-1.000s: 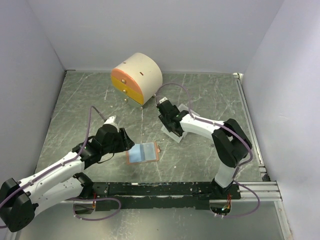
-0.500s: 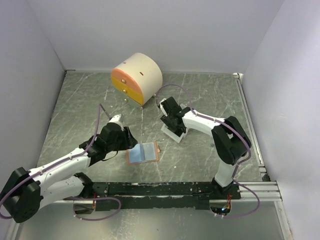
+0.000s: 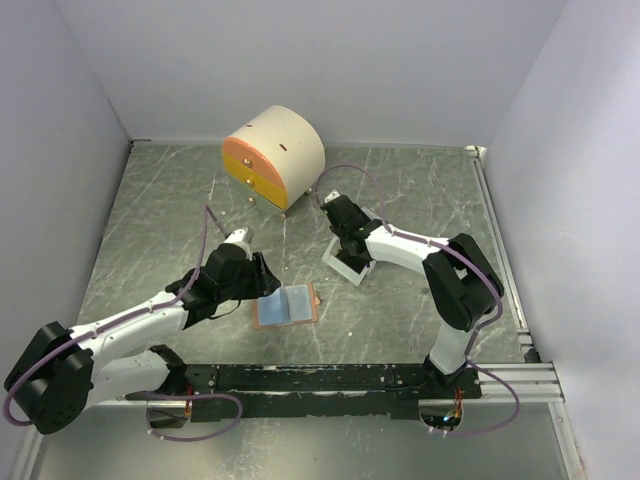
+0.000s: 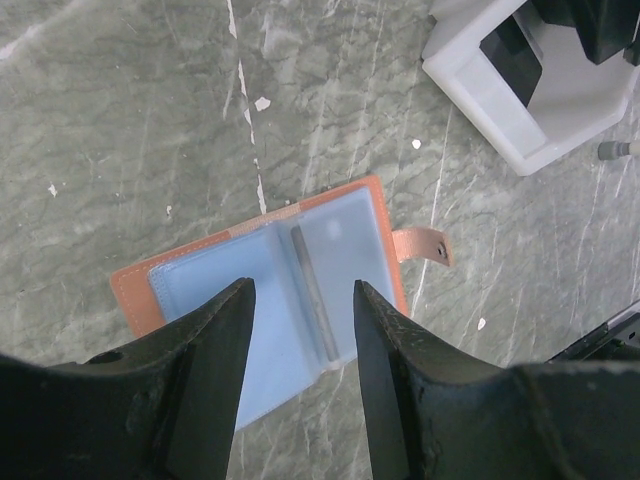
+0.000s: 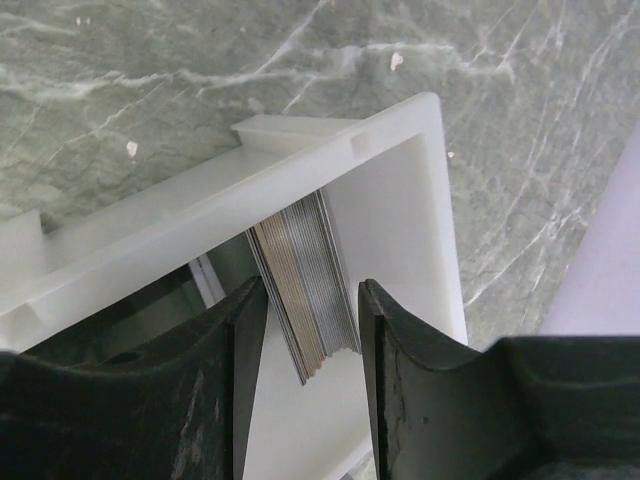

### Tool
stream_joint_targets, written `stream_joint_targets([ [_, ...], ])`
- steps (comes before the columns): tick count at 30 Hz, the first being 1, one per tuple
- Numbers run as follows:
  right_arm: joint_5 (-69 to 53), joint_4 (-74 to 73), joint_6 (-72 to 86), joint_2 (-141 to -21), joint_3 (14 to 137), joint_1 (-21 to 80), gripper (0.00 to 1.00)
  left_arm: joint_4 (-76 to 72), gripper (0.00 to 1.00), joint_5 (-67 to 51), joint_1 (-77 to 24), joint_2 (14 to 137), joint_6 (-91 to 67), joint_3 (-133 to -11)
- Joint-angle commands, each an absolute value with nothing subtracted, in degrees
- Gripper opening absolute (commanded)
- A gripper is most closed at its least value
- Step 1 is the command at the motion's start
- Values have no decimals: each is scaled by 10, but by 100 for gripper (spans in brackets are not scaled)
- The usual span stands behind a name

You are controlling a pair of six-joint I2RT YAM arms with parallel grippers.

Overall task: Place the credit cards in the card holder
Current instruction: Pick up the credit card from the storage box.

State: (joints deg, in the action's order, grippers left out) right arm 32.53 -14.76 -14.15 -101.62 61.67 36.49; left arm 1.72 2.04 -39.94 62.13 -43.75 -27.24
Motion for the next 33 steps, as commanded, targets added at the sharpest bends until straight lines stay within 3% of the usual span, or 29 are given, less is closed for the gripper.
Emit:
stream_joint_targets([
  [1, 362, -108, -161, -1025, 621, 363, 40, -6, 55, 2, -398, 625, -438, -267],
  [9, 355, -98, -170, -1037, 641, 355, 35, -13, 55, -3, -398, 609, -451, -247],
  [25, 325, -105, -164, -1027, 649, 336, 35, -22, 55, -15, -398, 598, -463, -230],
  [33, 306, -83, -170, -1019, 627, 331, 43, -24, 54, -17, -398, 601, -464, -230],
])
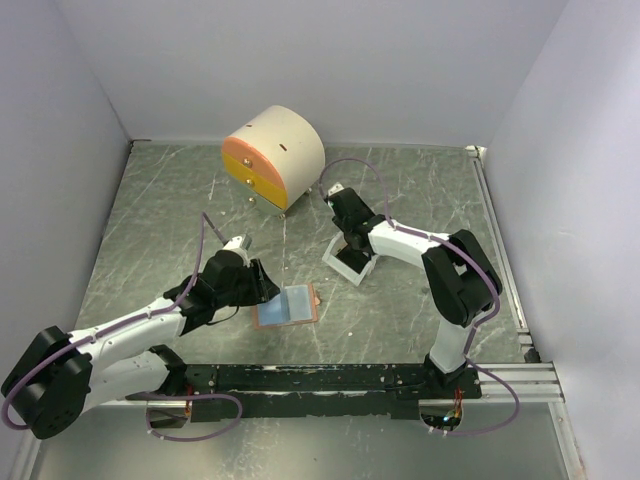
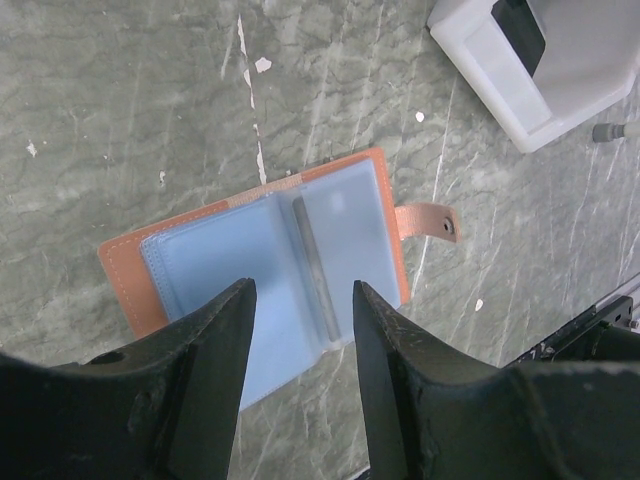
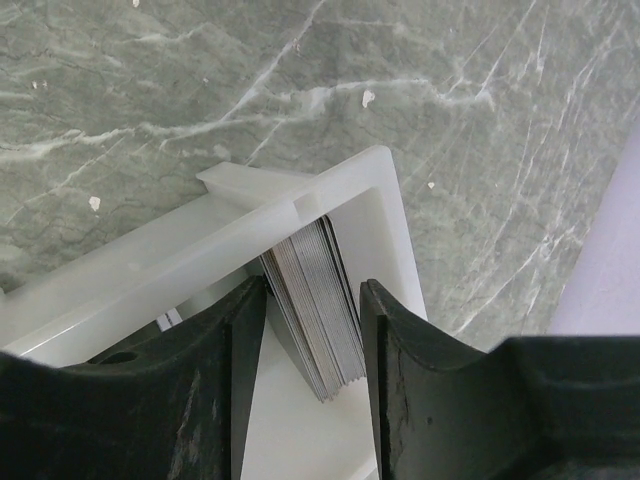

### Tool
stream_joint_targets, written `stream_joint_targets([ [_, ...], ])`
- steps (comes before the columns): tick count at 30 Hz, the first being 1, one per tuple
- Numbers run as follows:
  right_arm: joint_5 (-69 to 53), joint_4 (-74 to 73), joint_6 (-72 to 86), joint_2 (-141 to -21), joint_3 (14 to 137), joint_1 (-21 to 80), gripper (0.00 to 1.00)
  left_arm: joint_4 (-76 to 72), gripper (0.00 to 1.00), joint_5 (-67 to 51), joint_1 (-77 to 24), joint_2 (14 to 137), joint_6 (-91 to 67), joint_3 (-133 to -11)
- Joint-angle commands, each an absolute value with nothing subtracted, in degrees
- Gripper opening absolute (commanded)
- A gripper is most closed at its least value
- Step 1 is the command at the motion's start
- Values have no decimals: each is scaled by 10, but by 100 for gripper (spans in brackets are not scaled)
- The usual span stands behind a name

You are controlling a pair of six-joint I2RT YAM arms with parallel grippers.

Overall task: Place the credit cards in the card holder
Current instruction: Pick up the credit card from the storage box.

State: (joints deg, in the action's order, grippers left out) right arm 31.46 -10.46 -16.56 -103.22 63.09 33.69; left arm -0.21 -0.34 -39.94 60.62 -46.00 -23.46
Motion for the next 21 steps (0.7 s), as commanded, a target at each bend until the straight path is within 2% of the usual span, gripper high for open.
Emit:
stream_joint_targets([
  [1, 304, -82, -172, -1018, 624, 331, 43, -24, 54, -17, -397, 601, -464, -229],
  [5, 303, -77, -177, -1020, 619, 331, 43, -31, 54, -21, -398, 607, -465, -228],
  [16, 306, -75, -173, -1021, 630, 320, 32, -30, 54, -23, -398, 603, -466, -224],
  [21, 304, -76, -173, -1013, 629, 319, 30, -33, 54, -24, -397, 604, -466, -224],
])
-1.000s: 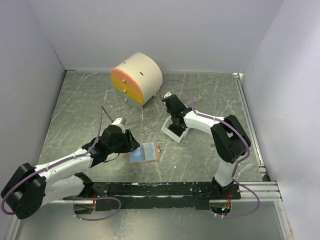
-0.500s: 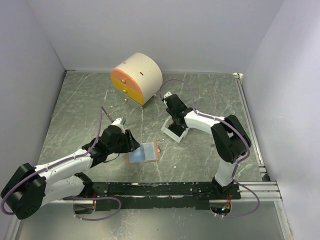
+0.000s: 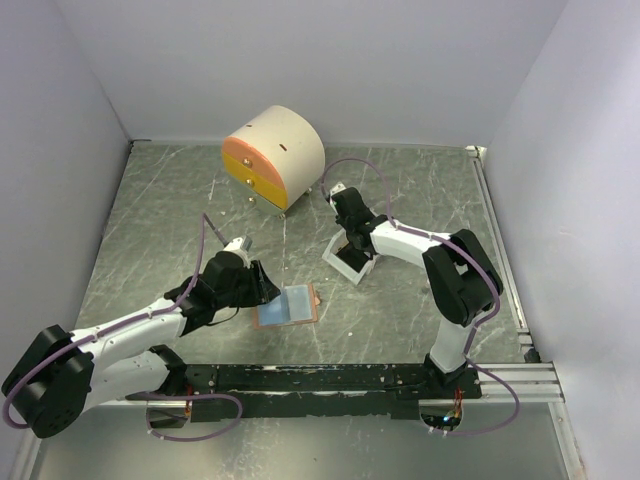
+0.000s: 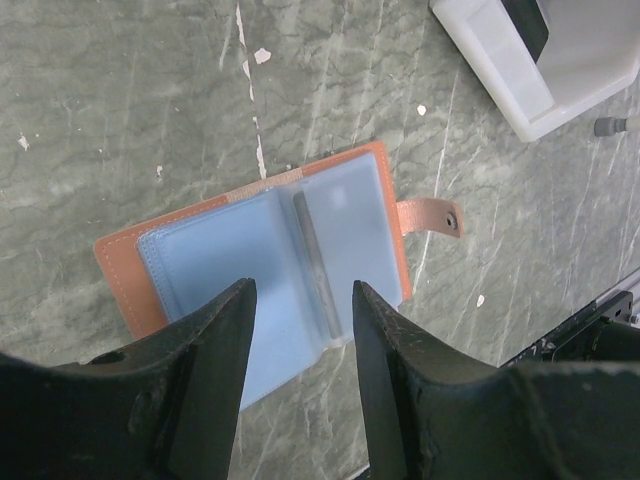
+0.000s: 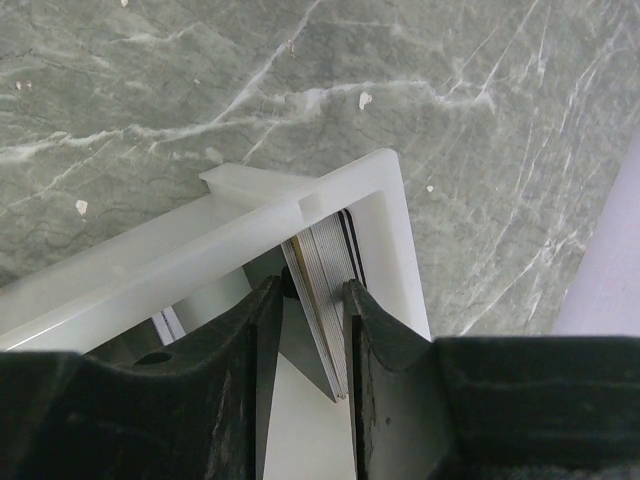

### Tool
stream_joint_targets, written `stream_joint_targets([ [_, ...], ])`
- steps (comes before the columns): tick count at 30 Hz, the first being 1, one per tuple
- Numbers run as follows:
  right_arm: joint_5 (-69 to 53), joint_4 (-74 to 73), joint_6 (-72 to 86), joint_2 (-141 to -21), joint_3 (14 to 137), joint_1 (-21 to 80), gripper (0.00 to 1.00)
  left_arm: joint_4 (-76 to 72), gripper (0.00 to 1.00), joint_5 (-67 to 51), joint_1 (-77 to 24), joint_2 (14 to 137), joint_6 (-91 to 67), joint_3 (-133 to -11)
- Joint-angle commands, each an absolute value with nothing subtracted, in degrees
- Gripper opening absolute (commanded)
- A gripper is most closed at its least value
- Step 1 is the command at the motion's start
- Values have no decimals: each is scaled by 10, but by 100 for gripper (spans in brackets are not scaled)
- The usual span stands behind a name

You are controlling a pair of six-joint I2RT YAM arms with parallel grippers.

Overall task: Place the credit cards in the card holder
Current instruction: Pick up the credit card from the storage box.

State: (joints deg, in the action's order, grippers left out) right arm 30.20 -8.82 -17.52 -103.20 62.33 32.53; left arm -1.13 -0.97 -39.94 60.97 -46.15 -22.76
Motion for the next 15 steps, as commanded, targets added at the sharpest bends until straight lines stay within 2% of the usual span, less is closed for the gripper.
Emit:
stream_joint_targets([
  [1, 304, -76, -173, -1013, 630, 318, 30, -33, 54, -25, -398, 605, -465, -225],
  [9, 290, -77, -167, -1018, 622, 316, 37, -29, 54, -27, -397, 608, -462, -229],
  [15, 296, -76, -171, -1018, 624, 315, 31, -24, 54, -26, -398, 606, -462, -230],
])
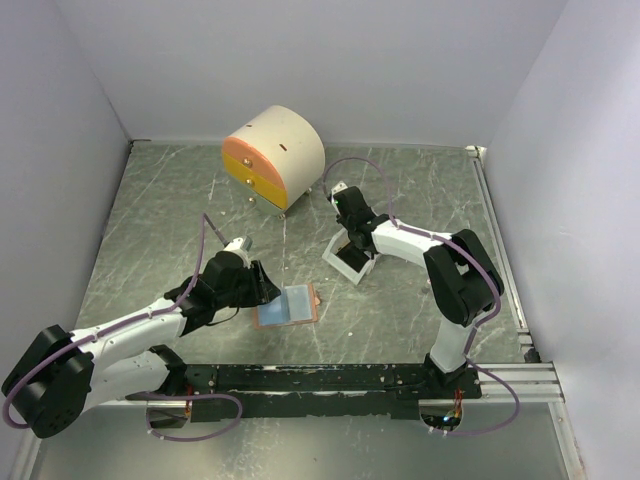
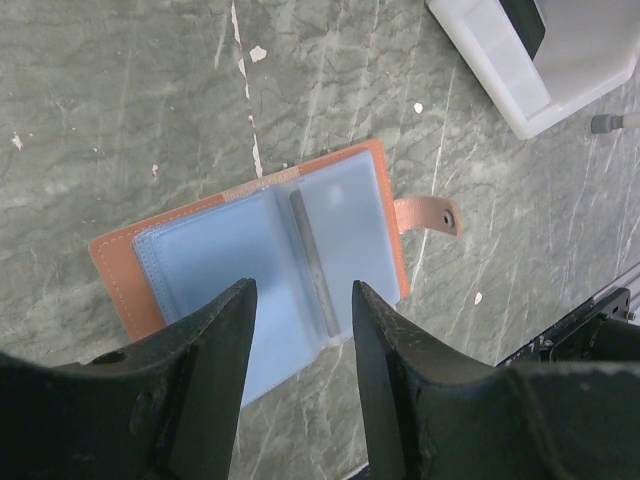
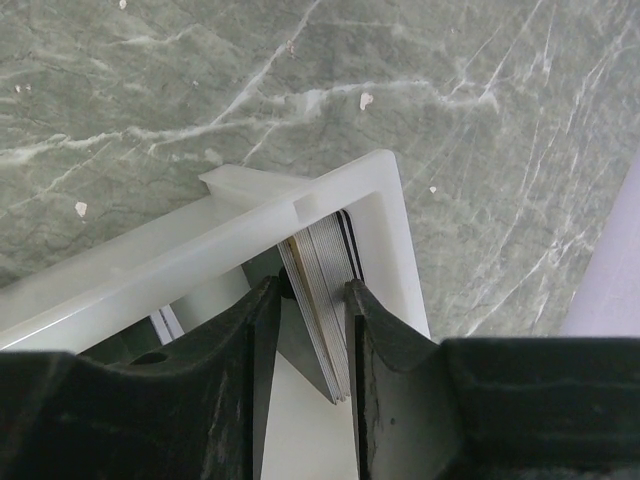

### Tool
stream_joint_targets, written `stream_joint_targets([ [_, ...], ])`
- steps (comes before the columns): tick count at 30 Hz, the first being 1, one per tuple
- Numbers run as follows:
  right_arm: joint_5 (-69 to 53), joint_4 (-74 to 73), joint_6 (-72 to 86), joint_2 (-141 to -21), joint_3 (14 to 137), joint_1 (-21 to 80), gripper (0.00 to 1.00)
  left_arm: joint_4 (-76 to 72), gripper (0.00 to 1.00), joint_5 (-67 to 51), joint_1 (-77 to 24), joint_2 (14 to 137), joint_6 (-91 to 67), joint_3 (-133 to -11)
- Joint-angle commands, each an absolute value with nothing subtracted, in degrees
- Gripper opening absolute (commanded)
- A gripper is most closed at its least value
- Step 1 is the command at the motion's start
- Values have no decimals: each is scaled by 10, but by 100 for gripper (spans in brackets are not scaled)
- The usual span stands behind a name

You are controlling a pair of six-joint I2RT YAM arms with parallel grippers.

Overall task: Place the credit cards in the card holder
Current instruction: Pick up the credit card from the storage box.

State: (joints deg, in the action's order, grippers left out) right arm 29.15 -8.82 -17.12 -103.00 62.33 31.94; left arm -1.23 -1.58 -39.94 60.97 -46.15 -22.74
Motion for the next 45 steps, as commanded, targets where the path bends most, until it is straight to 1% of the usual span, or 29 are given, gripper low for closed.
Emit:
stream_joint_targets([
  [1, 296, -76, -171, -1017, 625, 315, 30, -23, 54, -26, -398, 606, -463, -231],
  [8, 301, -69, -176, -1007, 621, 314, 22, -25, 54, -27, -398, 604, -467, -229],
  [19, 301, -82, -167, -997, 630, 314, 18, -29, 53, -29, -398, 606, -471, -225],
  [25, 293, -94, -159, -993, 634, 314, 10, -31, 53, -30, -398, 607, -471, -223],
  [30, 283, -112, -150, -986, 638, 314, 6, -31, 53, -32, -398, 604, -472, -222],
  [35, 261, -138, -137, -968, 643, 314, 0, -33, 53, -34, -398, 606, -471, -221],
  [39, 248, -160, -124, -952, 647, 315, 0, -21, 52, -28, -398, 604, -470, -223],
  [45, 207, -204, -89, -915, 664, 316, 0, 41, 52, 5, -398, 599, -470, -237],
])
